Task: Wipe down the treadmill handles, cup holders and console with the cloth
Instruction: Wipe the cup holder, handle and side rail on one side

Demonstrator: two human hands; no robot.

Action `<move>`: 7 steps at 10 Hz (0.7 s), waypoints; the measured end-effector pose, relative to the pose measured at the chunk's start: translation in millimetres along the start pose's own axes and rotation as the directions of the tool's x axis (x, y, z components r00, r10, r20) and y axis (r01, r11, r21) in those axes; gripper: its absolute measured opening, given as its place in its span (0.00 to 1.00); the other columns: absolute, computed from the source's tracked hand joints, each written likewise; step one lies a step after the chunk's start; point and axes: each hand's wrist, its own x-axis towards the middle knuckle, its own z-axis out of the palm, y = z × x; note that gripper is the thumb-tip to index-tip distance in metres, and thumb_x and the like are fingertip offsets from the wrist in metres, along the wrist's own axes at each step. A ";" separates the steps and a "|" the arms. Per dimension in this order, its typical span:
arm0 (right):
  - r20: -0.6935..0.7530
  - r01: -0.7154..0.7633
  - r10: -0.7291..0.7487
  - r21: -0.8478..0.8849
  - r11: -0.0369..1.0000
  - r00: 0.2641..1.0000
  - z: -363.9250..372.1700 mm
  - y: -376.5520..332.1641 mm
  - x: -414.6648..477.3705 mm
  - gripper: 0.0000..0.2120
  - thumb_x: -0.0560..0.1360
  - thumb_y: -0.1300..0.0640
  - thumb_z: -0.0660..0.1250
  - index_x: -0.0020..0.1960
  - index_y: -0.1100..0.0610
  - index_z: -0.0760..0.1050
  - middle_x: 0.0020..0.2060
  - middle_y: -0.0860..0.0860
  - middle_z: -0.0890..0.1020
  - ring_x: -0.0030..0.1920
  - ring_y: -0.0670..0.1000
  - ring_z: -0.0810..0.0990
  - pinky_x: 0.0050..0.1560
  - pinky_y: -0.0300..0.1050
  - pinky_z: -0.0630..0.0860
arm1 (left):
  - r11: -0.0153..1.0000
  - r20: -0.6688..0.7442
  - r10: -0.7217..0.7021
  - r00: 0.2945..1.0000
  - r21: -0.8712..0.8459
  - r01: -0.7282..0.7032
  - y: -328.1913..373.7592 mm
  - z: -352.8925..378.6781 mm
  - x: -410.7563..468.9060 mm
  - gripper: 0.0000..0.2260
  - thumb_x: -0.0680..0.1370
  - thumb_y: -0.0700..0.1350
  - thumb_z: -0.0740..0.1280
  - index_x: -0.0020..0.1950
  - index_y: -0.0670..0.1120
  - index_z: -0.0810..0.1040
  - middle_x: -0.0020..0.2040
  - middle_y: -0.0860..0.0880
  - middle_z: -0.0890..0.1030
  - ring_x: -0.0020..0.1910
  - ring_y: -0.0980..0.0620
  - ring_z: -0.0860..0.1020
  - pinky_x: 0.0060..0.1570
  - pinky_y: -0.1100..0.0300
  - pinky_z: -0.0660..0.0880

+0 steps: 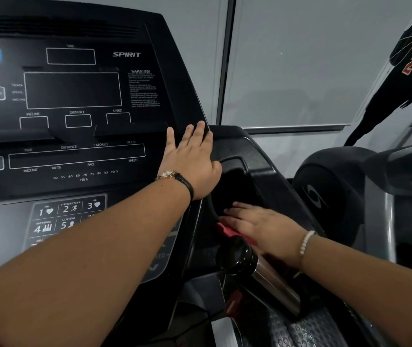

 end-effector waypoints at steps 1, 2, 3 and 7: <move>-0.070 0.121 -0.118 0.047 0.992 0.991 -1.9 -1.9 -5.0 0.18 0.77 0.45 0.55 0.66 0.47 0.65 0.61 0.51 0.72 0.56 0.49 0.77 0.51 0.36 0.74 | 1.000 0.000 -0.004 1.000 -0.003 0.004 -0.3 0.2 0.6 0.28 0.78 0.51 0.49 0.77 0.47 0.48 0.78 0.49 0.43 0.76 0.51 0.41 0.71 0.44 0.33; -0.243 0.150 -0.111 0.144 0.978 0.964 -0.5 -3.2 -1.6 0.11 0.73 0.49 0.59 0.54 0.50 0.68 0.51 0.48 0.67 0.46 0.46 0.71 0.43 0.27 0.63 | 1.000 -0.005 -0.001 1.000 -0.005 0.001 0.9 0.0 0.8 0.29 0.78 0.51 0.49 0.77 0.47 0.48 0.78 0.49 0.43 0.76 0.51 0.41 0.71 0.44 0.33; -0.299 0.246 -0.186 0.177 0.953 0.936 10.2 -2.7 15.7 0.05 0.72 0.54 0.63 0.46 0.53 0.73 0.49 0.47 0.69 0.45 0.49 0.70 0.42 0.37 0.71 | 1.000 -0.003 -0.002 1.000 -0.006 0.002 0.5 0.5 0.6 0.29 0.78 0.51 0.49 0.77 0.47 0.48 0.78 0.49 0.43 0.76 0.51 0.41 0.71 0.44 0.33; 0.222 0.094 -0.261 0.565 0.819 0.939 -29.7 -21.6 51.2 0.16 0.68 0.40 0.62 0.47 0.44 0.83 0.56 0.40 0.76 0.59 0.37 0.65 0.65 0.31 0.53 | 1.000 0.002 -0.005 1.000 0.009 0.005 1.0 -0.6 0.4 0.29 0.78 0.51 0.49 0.77 0.47 0.48 0.78 0.48 0.43 0.76 0.50 0.41 0.69 0.44 0.32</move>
